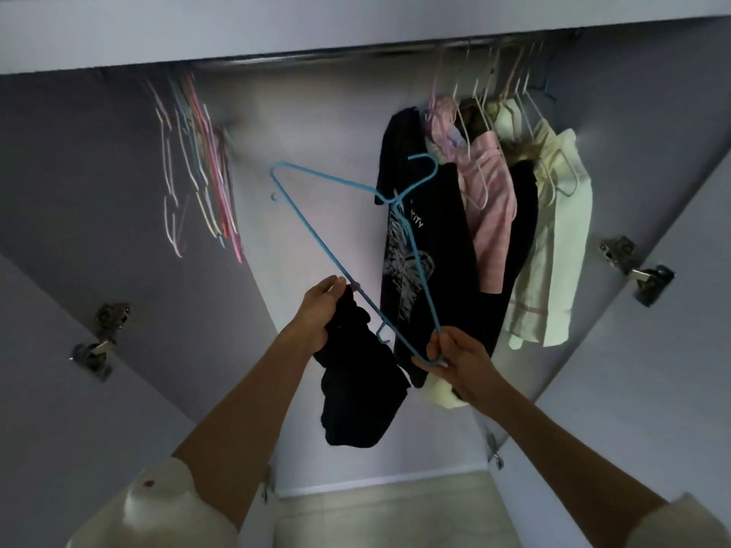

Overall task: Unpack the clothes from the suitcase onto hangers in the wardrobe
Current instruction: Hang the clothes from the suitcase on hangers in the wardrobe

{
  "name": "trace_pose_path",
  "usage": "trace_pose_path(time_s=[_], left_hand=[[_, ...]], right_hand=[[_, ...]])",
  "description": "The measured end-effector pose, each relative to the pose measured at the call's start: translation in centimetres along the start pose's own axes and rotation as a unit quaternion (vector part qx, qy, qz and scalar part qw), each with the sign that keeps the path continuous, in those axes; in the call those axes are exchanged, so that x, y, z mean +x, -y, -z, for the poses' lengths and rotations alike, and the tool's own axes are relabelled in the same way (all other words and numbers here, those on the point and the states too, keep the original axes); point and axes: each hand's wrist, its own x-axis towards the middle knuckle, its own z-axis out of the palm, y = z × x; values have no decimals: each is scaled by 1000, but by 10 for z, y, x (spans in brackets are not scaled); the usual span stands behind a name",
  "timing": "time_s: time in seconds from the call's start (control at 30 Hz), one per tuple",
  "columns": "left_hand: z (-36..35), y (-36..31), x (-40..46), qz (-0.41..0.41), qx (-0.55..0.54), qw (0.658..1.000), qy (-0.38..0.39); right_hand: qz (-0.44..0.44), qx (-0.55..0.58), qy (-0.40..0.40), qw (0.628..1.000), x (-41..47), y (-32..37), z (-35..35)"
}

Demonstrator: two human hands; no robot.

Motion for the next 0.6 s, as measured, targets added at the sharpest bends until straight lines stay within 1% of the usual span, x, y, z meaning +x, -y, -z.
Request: trace_pose_path(time_s=[0.1,0.23,0.3,0.37,0.4,0.47,0.53,0.6], left_hand=[[-13,11,0,-23,10,1000,18],[-18,21,-9,-51,64,995,62],[-13,24,-13,-54,78,993,73],[-4,26,-17,-50,99,989,96],[1,27,-19,-46,113,986,114],[13,31,-25,-35,136,978,152],[24,32,-32,-28,181,966,183],[36,32,-38,-23,236,949,206]], right_hand=[[-41,-102,-4,994,-5,-6,15],[-98,-164,6,982,-11,-7,32],[-142,-129,-8,981,-9,-4,31],[-162,-84,-36,982,-3,0,24],[-161,-85,-52,982,1,4,19],[-147,-88,-51,984,11,13,4],[-127,-55,-34,990,21,24,-15],[-110,3,-35,993,32,35,-31]])
